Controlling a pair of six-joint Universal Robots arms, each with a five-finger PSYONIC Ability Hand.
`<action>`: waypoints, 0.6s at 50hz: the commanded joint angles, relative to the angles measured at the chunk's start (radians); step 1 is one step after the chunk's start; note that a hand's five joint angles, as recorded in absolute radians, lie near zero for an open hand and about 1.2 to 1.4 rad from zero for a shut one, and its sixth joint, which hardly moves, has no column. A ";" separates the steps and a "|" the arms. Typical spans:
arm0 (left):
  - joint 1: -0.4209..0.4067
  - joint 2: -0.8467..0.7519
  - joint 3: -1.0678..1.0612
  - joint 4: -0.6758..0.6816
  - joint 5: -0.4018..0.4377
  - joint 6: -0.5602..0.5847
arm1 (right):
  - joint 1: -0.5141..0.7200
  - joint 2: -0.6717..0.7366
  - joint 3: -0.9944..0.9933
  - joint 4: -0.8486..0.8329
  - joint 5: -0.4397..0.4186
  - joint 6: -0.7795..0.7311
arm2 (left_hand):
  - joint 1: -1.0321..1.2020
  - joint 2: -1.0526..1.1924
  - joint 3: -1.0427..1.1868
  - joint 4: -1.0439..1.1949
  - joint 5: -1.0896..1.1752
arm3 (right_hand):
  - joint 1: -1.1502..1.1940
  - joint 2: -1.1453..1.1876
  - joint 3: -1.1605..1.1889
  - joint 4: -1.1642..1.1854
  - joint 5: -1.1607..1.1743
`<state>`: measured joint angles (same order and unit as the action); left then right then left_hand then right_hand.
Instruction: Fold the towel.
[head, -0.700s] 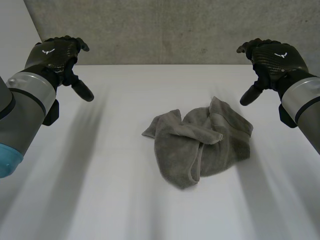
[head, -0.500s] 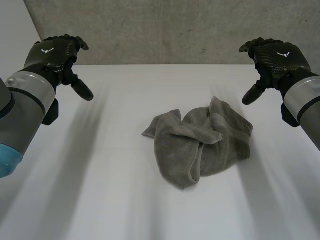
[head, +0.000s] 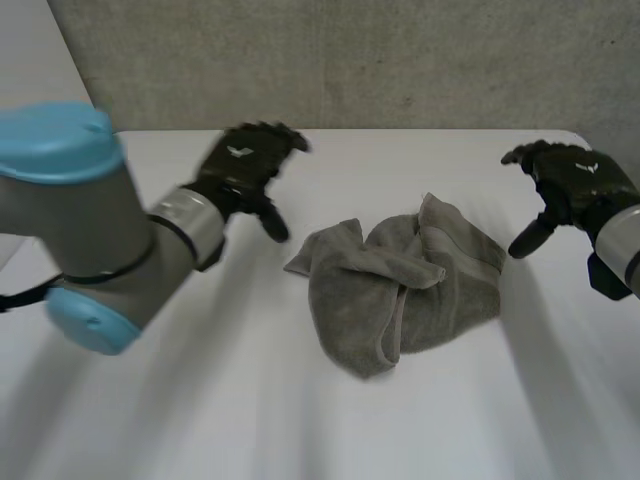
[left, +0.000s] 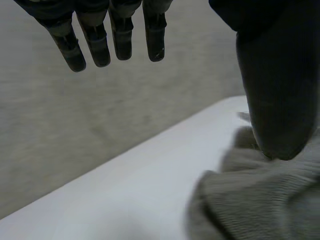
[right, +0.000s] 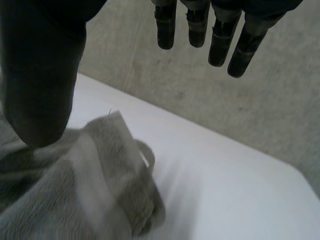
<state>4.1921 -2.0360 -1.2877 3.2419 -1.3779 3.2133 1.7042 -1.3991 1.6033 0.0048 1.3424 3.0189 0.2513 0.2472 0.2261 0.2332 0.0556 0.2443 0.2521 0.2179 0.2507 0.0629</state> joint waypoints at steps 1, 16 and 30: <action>-0.087 -0.173 0.105 0.013 0.046 0.100 | -0.084 0.005 0.086 -0.009 -0.108 -0.003 | -0.041 -0.037 -0.052 -0.059 -0.020 | -0.070 -0.078 -0.043 -0.076 -0.063; -0.191 -0.435 0.255 0.085 0.048 0.256 | -0.098 0.046 0.130 -0.029 -0.123 -0.051 | 0.530 0.534 -0.052 -0.059 0.551 | -0.070 -0.078 -0.043 -0.076 -0.063; -0.124 -0.304 0.162 0.173 -0.127 0.275 | -0.087 0.066 0.142 -0.029 -0.124 -0.072 | 1.145 1.149 -0.052 -0.059 1.166 | -0.070 -0.078 -0.043 -0.076 -0.063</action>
<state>4.0132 -2.4601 -1.0325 3.3603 -1.3803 3.4909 1.6118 -1.3458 1.7436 -0.0256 1.2202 2.9471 1.2760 1.3012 0.2261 0.2332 1.1464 0.2421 0.2496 0.2179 0.2507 0.0628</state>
